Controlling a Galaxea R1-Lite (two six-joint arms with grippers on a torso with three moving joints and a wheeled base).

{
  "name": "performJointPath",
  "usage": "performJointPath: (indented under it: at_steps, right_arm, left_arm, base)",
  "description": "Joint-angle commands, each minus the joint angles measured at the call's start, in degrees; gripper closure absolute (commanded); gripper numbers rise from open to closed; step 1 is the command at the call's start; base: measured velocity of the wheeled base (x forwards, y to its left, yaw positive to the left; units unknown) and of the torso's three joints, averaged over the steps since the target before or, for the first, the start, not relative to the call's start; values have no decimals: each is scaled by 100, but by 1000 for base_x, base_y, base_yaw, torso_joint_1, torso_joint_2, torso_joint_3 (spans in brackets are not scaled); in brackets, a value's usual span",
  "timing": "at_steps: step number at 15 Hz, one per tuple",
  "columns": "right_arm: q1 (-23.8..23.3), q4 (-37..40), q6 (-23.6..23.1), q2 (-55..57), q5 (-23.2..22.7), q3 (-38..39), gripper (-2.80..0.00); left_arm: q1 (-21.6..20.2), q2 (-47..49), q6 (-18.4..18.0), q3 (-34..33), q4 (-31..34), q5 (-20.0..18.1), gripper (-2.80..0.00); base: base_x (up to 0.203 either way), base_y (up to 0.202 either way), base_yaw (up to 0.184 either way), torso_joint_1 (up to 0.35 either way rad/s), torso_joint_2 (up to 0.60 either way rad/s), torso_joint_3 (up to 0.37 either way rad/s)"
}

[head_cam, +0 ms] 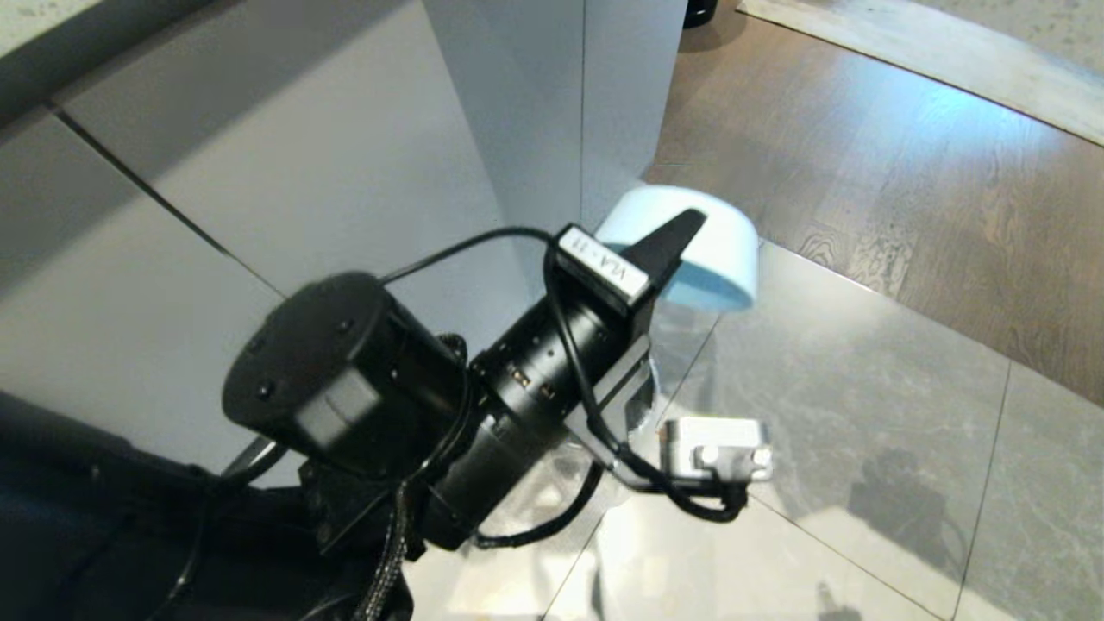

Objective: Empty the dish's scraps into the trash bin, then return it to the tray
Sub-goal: Put the bowl back to the table

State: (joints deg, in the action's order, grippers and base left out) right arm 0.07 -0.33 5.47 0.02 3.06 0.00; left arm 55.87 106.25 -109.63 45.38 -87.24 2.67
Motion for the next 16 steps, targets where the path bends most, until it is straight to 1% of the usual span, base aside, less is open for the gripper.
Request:
performJointPath:
  at_steps: [1,3,4,5,7,9,10,12,13,15,16]
  right_arm:
    - [1,-2,5,-2,2,0,0]
    - [1,-2,-2,-2,2,0,0]
    - [1,-2,6,-2,2,0,0]
    - [1,-2,6,-2,2,-5,0]
    - [1,-2,-2,-2,2,0,0]
    - [1,-2,-2,-2,2,0,0]
    - [1,-2,2,-2,2,0,0]
    - [1,-2,-2,-2,2,0,0]
    - [1,-2,0,-2,2,0,0]
    - [1,-2,-2,-2,2,0,0]
    - [1,-2,0,-2,2,0,0]
  left_arm:
    - [-2,-147,436,-1406,-272,332,0]
    - [-7,-453,1316,-2877,-272,957,0]
    - [-80,-717,1727,-3492,-272,1262,0]
    - [-345,-1076,2051,-3908,-272,1459,0]
    - [-1008,-1560,2402,-4231,-272,1563,0]
    - [-1382,-1795,2503,-4309,-272,1610,0]
    - [-1578,-1872,2631,-4316,-229,1613,0]
    - [-1734,-1978,3438,-4363,105,1646,0]
    - [-1793,-2039,3985,-4388,463,1666,0]
    - [-1804,-2162,5236,-4413,1180,1654,0]
    - [-1733,-2259,5942,-4441,1442,1588,0]
  base:
    - [0,0,0,0,0,0]
    - [0,0,0,0,0,0]
    - [0,0,0,0,0,0]
    - [0,0,0,0,0,0]
    - [0,0,0,0,0,0]
    - [0,0,0,0,0,0]
    - [0,0,0,0,0,0]
    - [0,0,0,0,0,0]
    - [0,0,0,0,0,0]
    - [0,0,0,0,0,0]
    - [0,0,0,0,0,0]
